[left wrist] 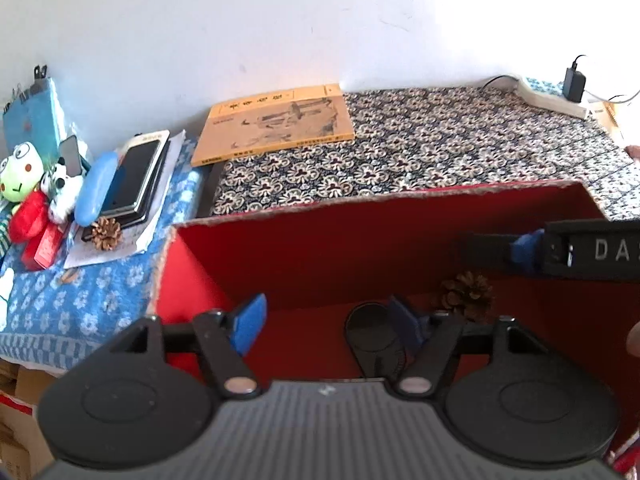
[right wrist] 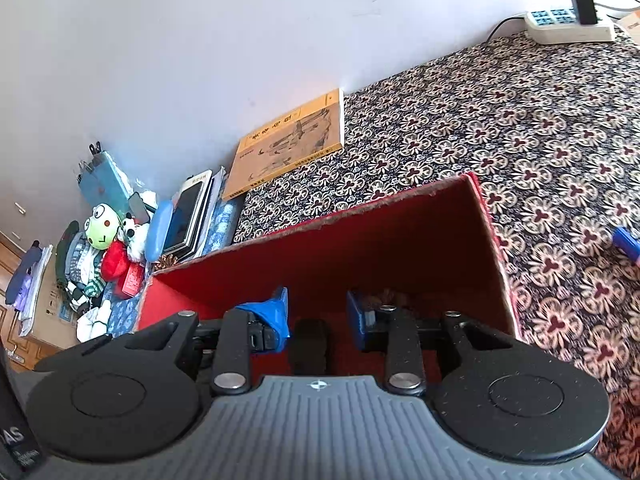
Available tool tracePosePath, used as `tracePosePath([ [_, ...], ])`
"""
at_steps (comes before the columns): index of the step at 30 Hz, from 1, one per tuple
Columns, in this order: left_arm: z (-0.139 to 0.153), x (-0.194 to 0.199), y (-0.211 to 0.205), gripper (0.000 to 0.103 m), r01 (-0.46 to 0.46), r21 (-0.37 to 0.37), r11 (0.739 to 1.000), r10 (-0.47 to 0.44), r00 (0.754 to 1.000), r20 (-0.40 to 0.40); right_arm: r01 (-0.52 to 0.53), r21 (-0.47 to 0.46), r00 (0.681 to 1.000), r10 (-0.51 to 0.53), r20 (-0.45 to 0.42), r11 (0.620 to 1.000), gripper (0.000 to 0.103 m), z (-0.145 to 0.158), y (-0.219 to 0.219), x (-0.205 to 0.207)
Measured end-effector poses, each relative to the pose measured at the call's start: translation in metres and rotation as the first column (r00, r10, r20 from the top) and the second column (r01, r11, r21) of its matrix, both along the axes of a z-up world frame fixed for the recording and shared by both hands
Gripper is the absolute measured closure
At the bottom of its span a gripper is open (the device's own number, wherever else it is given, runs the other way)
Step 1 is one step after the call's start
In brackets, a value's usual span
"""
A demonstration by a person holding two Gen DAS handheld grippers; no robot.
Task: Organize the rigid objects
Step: 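Open the right gripper to release the black object and raise it, then move the right gripper out of the box to the silver metal clip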
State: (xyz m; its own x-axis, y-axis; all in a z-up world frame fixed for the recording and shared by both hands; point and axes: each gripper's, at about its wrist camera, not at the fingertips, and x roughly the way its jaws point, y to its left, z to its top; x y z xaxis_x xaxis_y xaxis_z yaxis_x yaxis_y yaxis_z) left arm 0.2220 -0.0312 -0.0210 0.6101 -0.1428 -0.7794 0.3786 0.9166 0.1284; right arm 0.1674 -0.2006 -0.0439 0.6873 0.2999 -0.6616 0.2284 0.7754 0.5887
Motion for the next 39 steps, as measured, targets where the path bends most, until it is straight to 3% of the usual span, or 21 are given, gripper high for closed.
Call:
tracePosePath([
  [13,0.042,-0.055,0.015,0.022,0.038,-0.001,0.999,-0.038,0.999,0.038,0.05,0.017,0.995,-0.052,0.085,0.999,0.088,0.029,0.018,-0.055],
  [26,0.059,-0.101,0.037,0.021,0.08,-0.015,0.997,-0.079,0.996,0.036,0.064,-0.091,0.988,-0.05,0.149,0.994,0.087,0.049,0.042,-0.097],
  [39,0.057,-0.13,0.059,0.021,0.078,-0.036,0.996,-0.079,0.997,-0.009,0.015,-0.144,0.989,0.007,0.147,0.99,0.087,0.053,0.063,-0.125],
])
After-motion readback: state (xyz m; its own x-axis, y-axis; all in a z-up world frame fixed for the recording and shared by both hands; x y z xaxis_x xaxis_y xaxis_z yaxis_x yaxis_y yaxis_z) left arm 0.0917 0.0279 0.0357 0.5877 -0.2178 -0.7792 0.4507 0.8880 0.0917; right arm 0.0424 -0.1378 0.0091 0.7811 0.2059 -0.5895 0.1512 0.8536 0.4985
